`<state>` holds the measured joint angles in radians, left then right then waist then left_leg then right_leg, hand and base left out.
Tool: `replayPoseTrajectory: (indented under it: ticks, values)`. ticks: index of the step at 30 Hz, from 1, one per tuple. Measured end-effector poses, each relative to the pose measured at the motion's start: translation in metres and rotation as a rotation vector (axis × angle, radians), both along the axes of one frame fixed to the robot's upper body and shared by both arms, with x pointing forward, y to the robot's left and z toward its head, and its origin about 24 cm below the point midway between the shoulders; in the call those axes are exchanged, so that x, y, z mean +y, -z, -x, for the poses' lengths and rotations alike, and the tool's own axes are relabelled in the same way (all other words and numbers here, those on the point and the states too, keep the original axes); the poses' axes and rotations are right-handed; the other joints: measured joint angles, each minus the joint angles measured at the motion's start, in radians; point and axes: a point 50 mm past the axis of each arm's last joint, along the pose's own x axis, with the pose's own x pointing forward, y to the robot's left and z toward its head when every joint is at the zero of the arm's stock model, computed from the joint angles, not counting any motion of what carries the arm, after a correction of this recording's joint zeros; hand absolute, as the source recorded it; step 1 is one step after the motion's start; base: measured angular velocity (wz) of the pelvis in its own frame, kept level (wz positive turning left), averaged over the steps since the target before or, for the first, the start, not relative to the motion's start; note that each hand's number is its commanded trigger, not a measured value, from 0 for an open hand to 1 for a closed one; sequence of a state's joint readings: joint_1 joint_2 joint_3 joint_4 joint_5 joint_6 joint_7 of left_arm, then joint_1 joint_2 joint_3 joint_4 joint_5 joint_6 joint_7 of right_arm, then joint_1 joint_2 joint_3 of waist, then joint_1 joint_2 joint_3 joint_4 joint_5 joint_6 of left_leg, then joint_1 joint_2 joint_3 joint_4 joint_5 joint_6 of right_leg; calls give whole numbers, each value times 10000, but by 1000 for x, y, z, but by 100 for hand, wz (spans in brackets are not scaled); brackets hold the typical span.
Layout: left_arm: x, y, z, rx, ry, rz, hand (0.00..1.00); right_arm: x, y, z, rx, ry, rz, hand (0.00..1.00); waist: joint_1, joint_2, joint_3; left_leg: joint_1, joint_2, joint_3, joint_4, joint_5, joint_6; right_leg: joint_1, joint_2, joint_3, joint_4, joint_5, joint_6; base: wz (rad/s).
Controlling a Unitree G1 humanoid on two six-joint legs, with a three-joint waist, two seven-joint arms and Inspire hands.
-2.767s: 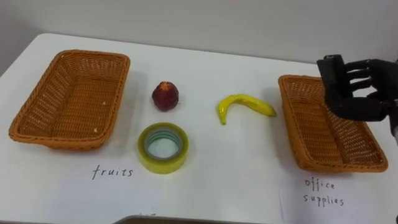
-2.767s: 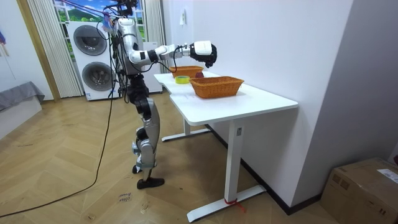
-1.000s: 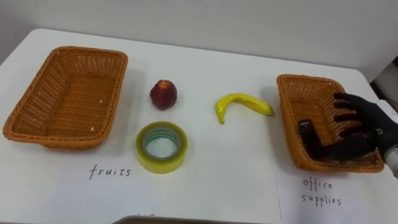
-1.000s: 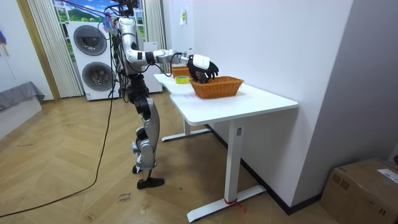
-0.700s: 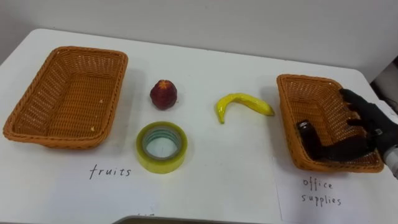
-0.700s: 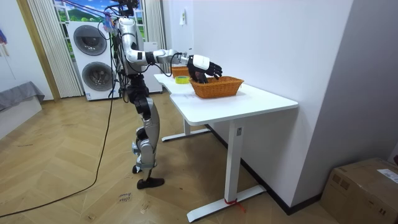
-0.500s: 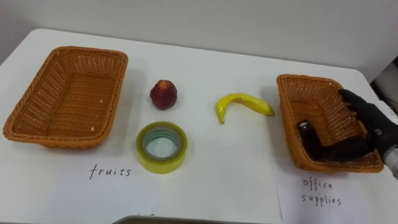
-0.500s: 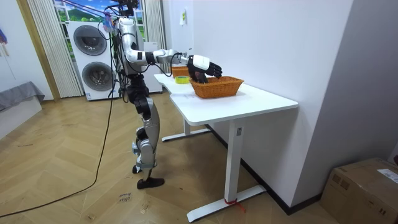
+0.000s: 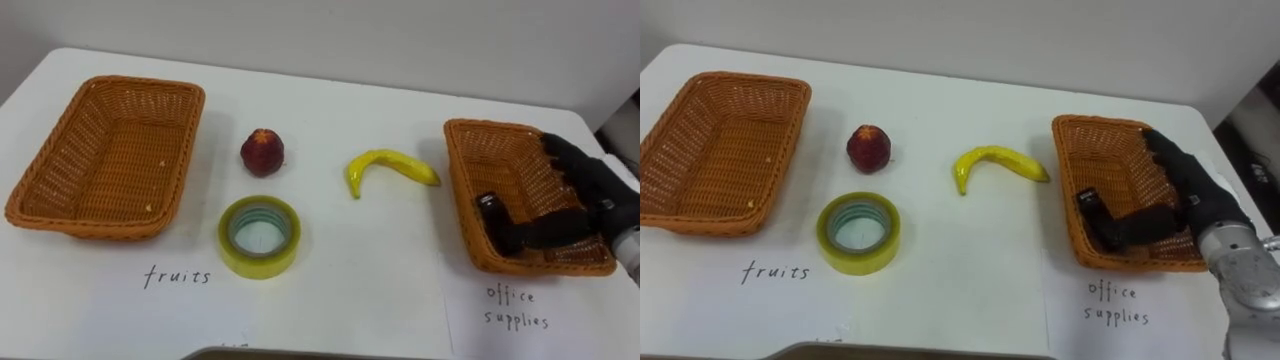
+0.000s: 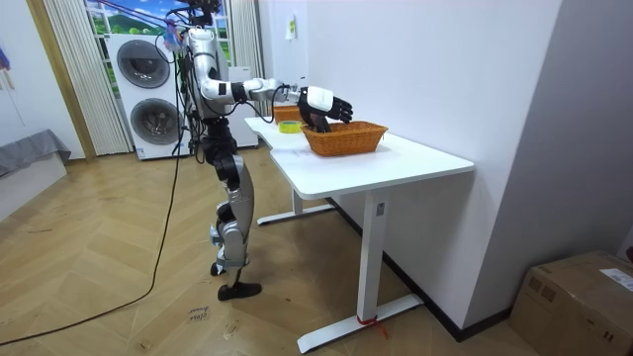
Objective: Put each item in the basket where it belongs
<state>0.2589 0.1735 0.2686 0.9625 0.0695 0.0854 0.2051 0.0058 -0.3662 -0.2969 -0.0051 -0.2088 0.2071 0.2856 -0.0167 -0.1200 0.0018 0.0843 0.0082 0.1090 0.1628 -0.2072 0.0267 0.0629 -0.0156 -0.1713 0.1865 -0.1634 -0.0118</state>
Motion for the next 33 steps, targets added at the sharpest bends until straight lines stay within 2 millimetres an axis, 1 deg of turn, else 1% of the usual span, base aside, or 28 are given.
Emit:
replayPoseTrajectory:
  ticks: [2, 4, 7, 10, 13, 16, 20, 27, 30, 32, 33]
  values:
    - [-1, 0, -1, -36, -5, 16, 0, 2, -8, -5, -421, -30, -44, 0, 3, 31, 2, 1, 4, 1, 16, 0, 0, -1, 1, 7, 16, 0, 0, 0]
    - [-3, 1, -3, -81, 17, 65, 0, 7, -24, -10, -1219, -77, 80, 0, 25, 102, -7, -3, 9, 3, 55, 0, 0, -7, 1, -1, 16, 0, -1, 0]
    - [-3, 1, -5, -103, 9, 76, 0, 12, -39, -11, -2075, -31, 321, 0, 115, 149, -19, -3, -9, -4, 49, -1, -1, -4, 2, -41, 14, 0, -1, 0]
    - [-4, 2, -6, -72, -23, 57, 0, 14, -50, -13, -2705, 95, 380, 0, 182, 175, -27, -13, -36, -35, 37, -1, 0, 15, -12, -105, 3, 0, 0, 3]
    - [-4, 2, -4, 17, -79, -32, 0, 18, -59, -12, -3260, 50, 73, 0, 243, 185, -33, -11, -31, -51, 37, -2, 0, 44, -35, -237, 4, 0, 0, 6]
    - [-4, 2, 0, 112, -114, -56, 0, 22, -65, -11, -3553, -111, -67, 0, 324, 195, -38, -6, -13, -93, 53, -2, -1, 50, -35, -242, 5, 0, 0, 0]
    - [-3, 2, 4, 225, -119, -76, 0, 23, -64, -12, -3503, -150, -80, 0, 517, 188, -39, -21, -25, -156, 53, -1, 2, 72, -67, -284, 25, 1, 1, 3]
    - [-3, 2, 8, 357, -74, -112, 0, 38, -60, -17, -3237, -845, -168, 0, 545, 158, -31, -59, -65, -292, 89, 27, 44, 77, -157, -416, 121, -17, 31, 6]
    - [-1, 2, 5, 290, -17, -119, 0, 45, -66, -23, -3449, -1145, -209, 0, 561, 126, -24, -160, -86, -304, 186, 21, 55, 61, -169, -384, 76, -25, 42, 5]
    - [0, 1, 4, 219, 9, -141, 0, 45, -68, -24, -3540, -1173, -218, 0, 691, 93, -24, -212, -97, -312, 228, 20, 65, 60, -165, -397, 19, -23, 45, 5]
    - [1, -1, 0, 35, 85, -138, 0, 46, -68, -24, -3524, -1193, -213, 0, 765, 64, -28, -213, -98, -313, 231, 19, 66, 60, -165, -397, 16, -22, 46, 0]
